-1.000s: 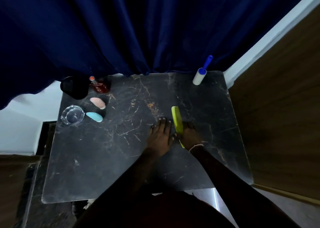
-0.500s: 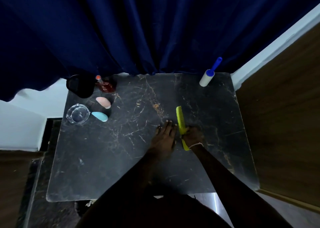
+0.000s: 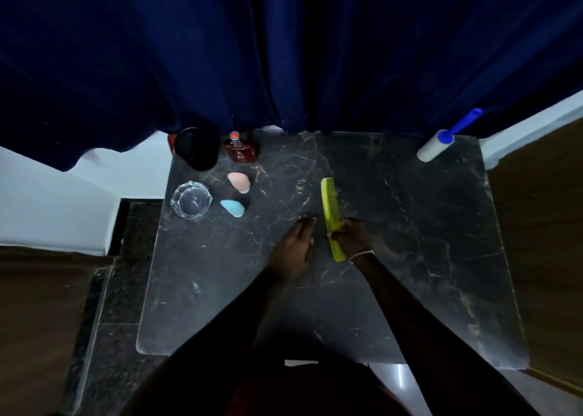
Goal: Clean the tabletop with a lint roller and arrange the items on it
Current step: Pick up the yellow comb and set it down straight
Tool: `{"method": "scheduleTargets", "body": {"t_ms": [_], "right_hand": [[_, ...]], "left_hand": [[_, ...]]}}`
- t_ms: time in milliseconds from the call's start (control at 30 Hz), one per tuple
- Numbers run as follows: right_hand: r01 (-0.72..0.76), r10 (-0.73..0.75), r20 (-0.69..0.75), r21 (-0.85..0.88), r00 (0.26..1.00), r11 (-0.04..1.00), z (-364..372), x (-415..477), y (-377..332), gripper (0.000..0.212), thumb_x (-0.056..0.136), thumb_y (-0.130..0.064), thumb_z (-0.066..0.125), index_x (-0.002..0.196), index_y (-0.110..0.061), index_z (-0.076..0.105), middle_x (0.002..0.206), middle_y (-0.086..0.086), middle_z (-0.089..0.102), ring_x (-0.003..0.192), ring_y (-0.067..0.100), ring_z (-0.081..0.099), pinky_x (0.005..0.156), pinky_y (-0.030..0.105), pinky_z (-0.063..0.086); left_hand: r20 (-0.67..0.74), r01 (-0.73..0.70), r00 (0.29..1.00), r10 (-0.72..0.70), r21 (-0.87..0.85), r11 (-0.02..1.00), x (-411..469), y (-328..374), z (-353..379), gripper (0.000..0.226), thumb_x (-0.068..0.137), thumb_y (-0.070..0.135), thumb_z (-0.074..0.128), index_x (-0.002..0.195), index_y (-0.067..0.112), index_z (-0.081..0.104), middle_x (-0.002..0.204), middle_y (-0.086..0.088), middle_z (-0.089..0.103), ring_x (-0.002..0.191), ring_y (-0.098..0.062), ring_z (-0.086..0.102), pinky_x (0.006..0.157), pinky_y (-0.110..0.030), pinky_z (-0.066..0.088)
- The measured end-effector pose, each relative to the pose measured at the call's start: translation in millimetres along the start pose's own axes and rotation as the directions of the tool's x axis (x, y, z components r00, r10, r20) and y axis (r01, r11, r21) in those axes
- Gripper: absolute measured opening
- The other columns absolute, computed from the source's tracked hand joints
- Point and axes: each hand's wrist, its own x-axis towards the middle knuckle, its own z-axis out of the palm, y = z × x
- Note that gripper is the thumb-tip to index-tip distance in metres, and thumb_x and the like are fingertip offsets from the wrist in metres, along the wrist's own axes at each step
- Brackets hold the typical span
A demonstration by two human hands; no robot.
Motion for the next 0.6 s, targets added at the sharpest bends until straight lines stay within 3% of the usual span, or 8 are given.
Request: {"method": "scheduleTargets", "body": {"t_ms": [100,233,333,400,500,600], "right_hand": [[0.018,-0.019,0.032,0.032,0.999,0.999,16,8,-25,0.023,0.077,-0.001,0.078,0.076,-0.009,0.056,0.088,0.018,0.062,0.087,0.024,0.058,0.088,0.044,0.051],[0.07,-0.069,0.009,-0.054,0.998,0.996,33,20,-54,0.043,0.077,-0.008,0.079,0.059,-0.024,0.043,0.088,0.015,0.063,0.089,0.022,0.059,0.088,0.035,0.049],[0.07,-0.069,0.009,-0.101,0.998,0.992,42,31,-73,0.014,0.074,-0.014,0.08,0.075,-0.008,0.068,0.103,0.018,0.073,0.099,0.029,0.067,0.09,0.035,0.052],[0.075,-0.073,0.019,-0.113,0.997,0.991,47,39,-82,0.023,0.075,-0.015,0.079,0.093,-0.002,0.074,0.103,0.018,0.074,0.101,0.032,0.069,0.09,0.039,0.055],[0.094,-0.092,0.023,-0.157,0.996,0.983,52,44,-95,0.03,0.077,-0.019,0.079,0.102,-0.004,0.075,0.107,0.017,0.074,0.102,0.031,0.07,0.09,0.036,0.055],[0.104,-0.106,-0.009,-0.134,0.994,0.986,60,54,-101,0.03,0.078,-0.021,0.079,0.102,-0.004,0.075,0.108,0.017,0.074,0.103,0.031,0.07,0.09,0.036,0.055]], "left_hand": [[-0.008,0.11,0.994,-0.112,-0.135,0.985,9,-14,-20,0.057,0.101,0.011,0.052,0.156,0.014,0.039,0.159,-0.011,0.044,0.143,-0.029,0.046,0.121,-0.038,0.034],[-0.096,0.119,0.984,-0.147,-0.253,0.96,24,-23,-34,0.042,0.094,0.001,0.056,0.134,0.005,0.062,0.135,-0.017,0.065,0.124,-0.034,0.061,0.109,-0.04,0.045],[-0.168,0.15,0.961,-0.222,-0.358,0.921,37,-25,-40,0.02,0.09,-0.001,0.06,0.108,0.001,0.069,0.111,-0.02,0.07,0.103,-0.037,0.066,0.092,-0.042,0.051],[-0.189,0.171,0.946,-0.263,-0.398,0.901,45,-28,-42,0.011,0.089,-0.003,0.06,0.096,-0.002,0.067,0.102,-0.023,0.068,0.096,-0.039,0.065,0.087,-0.046,0.05],[-0.189,0.207,0.931,-0.314,-0.437,0.875,54,-33,-44,0.012,0.092,0.0,0.056,0.097,-0.002,0.067,0.103,-0.023,0.066,0.098,-0.039,0.063,0.089,-0.048,0.049],[-0.194,0.238,0.912,-0.361,-0.466,0.852,62,-40,-46,0.017,0.096,0.006,0.057,0.107,0.002,0.071,0.112,-0.02,0.07,0.106,-0.034,0.064,0.094,-0.039,0.048]]}}
